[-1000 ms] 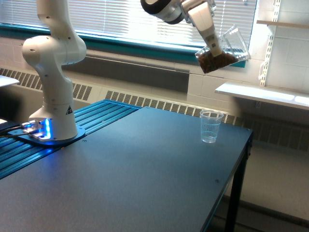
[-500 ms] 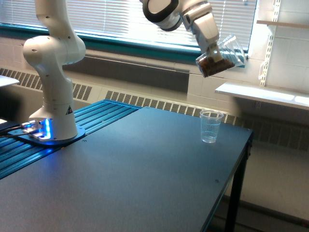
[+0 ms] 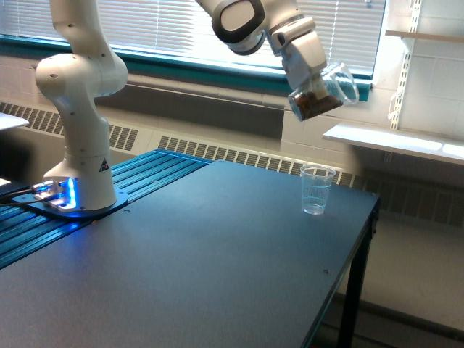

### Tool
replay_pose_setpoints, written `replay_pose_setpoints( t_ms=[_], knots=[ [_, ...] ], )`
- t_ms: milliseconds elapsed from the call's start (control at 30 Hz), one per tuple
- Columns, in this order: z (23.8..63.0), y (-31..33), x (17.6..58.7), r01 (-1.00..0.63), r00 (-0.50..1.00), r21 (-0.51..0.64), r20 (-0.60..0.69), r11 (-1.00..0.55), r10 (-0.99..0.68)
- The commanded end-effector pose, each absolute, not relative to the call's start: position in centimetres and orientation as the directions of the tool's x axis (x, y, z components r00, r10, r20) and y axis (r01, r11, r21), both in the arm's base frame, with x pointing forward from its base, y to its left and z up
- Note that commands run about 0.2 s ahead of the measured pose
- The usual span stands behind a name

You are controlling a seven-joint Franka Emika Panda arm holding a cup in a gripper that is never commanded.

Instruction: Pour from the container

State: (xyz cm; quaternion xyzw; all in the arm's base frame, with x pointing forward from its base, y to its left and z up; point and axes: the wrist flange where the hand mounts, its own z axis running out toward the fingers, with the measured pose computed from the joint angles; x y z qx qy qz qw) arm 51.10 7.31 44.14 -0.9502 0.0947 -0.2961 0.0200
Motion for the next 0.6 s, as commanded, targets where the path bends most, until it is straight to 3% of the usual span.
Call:
replay_pose_setpoints(
  t_ms=[33,600],
  knots=[
    [42.9,9.0,49.4,-0.095,0.821,-0.066,0.558,-0.993,-0.116],
    [38.8,11.8,45.9,-0.035,0.858,-0.03,0.512,-0.999,-0.045]
  ],
)
